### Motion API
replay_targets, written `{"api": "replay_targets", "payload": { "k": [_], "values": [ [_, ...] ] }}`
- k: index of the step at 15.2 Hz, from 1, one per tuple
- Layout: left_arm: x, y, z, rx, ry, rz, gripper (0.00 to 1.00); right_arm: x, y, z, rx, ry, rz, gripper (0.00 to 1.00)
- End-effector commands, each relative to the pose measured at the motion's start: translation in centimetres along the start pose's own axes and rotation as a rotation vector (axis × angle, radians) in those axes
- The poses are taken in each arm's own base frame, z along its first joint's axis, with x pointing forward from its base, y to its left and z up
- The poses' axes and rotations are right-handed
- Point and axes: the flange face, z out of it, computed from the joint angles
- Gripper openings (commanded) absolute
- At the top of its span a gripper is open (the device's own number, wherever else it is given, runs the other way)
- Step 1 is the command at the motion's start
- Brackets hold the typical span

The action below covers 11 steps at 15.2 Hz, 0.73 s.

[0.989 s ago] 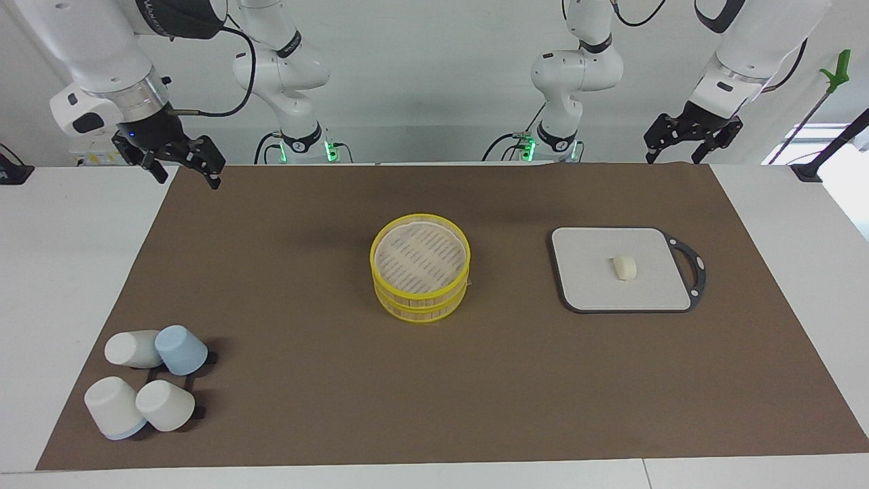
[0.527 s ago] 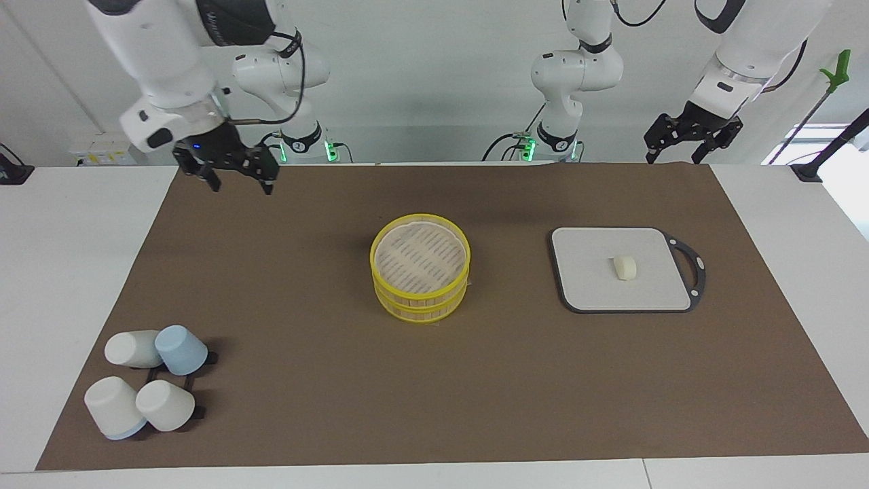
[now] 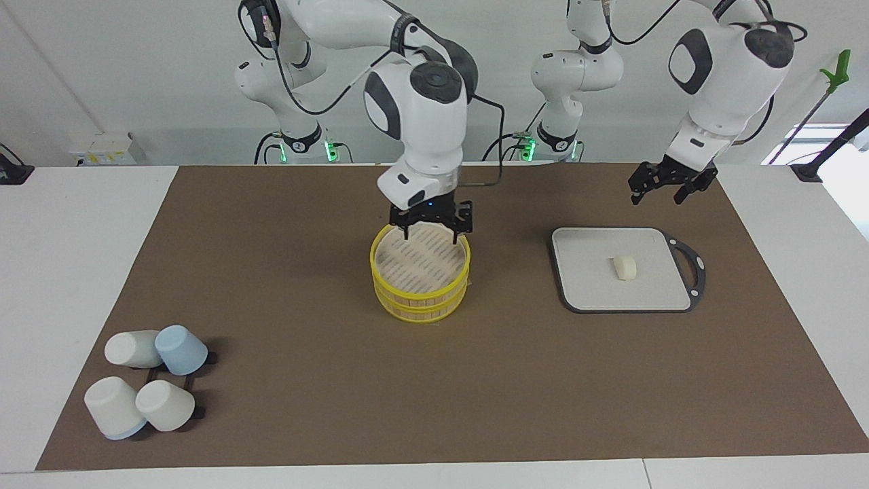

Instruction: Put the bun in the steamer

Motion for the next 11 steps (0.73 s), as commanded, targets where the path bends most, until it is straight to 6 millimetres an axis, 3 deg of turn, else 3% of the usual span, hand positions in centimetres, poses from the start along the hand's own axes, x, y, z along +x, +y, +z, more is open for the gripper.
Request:
{"api": "replay_targets", "payload": {
  "k": [1,4,6,8,11],
  "values": [
    [1.6,-0.4,6.8,0.017,-0.001,0.018,1.00,-0.6,-2.8,2.6,0.026,0.034,-0.014,1.00],
    [2.9,-0.7,11.6,0.023,0.029,0.060,1.00,-3.6,-4.9,5.9,0.000,0.011,-0.051,1.00],
    [2.6,-0.8,13.7,0.027,0.058,0.065,1.00,-4.9,-4.6,7.8,-0.011,0.005,-0.066,1.00],
    [1.6,-0.9,15.3,0.027,0.058,0.066,1.00,-5.2,-4.0,8.6,-0.016,-0.002,-0.072,1.00],
    [1.3,-0.9,16.1,0.026,0.052,0.076,1.00,-5.1,-3.7,9.3,-0.011,-0.002,-0.089,1.00]
  ]
}}
